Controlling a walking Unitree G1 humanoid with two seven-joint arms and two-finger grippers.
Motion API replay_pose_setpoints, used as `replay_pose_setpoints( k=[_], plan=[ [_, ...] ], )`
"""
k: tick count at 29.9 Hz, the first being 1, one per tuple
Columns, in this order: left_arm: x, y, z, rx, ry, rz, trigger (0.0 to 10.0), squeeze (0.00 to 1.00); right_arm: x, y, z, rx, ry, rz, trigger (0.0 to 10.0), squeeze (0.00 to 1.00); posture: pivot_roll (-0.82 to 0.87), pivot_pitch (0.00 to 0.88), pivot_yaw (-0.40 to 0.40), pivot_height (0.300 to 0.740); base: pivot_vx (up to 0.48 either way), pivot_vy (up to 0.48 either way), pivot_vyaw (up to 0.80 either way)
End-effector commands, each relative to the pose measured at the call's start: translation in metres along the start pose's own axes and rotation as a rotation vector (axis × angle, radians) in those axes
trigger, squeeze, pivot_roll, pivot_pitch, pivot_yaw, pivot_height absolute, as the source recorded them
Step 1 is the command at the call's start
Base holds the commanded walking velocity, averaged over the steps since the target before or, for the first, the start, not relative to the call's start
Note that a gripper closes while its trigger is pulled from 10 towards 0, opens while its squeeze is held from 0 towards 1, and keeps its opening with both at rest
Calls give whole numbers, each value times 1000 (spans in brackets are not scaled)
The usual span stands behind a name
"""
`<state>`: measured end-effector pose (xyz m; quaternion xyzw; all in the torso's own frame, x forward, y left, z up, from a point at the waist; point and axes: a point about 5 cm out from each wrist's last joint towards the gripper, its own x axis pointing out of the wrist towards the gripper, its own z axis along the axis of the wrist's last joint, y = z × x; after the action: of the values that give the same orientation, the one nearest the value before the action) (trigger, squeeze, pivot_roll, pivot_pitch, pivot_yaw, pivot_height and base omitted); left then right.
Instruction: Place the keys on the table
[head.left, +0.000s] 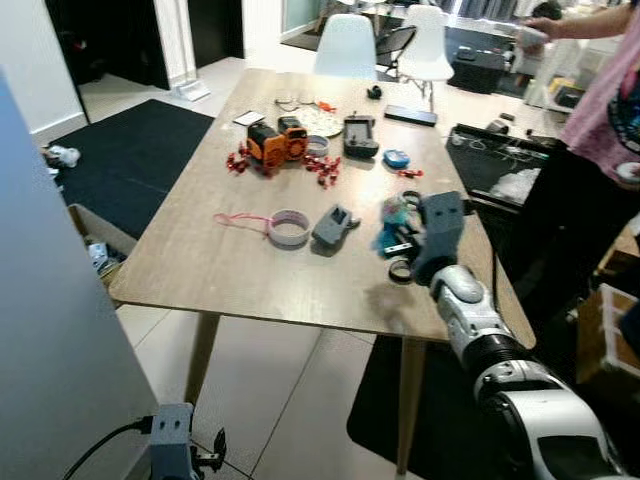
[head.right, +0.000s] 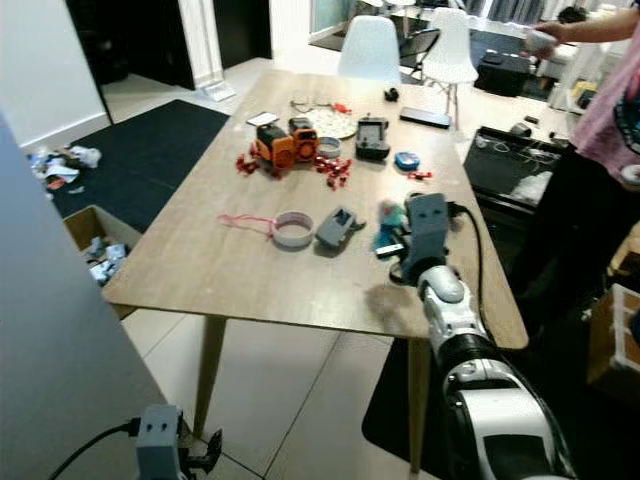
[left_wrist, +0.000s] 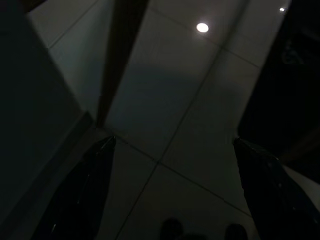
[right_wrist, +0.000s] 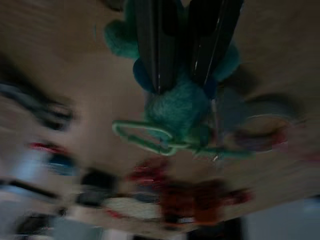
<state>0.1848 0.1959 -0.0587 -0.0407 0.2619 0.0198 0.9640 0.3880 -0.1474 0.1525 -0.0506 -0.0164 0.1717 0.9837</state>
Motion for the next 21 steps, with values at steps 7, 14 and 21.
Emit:
replay_pose_setpoints(
  k=[7,14,21],
  plan=[
    [-1,-1,0,-11,-14,-8,10000,0,2,26,-8,-13,40,183,10000,0,67,53,-66,740,0,0,0],
    [0,-3,2,-9,-16,-19,10000,0,-3,28,-16,-9,57,209,10000,0,61,53,-62,740,0,0,0],
    [1,-4,3,-9,-18,-24,10000,0,-6,30,-19,-14,66,231,10000,0,60,52,-61,740,0,0,0]
  ],
)
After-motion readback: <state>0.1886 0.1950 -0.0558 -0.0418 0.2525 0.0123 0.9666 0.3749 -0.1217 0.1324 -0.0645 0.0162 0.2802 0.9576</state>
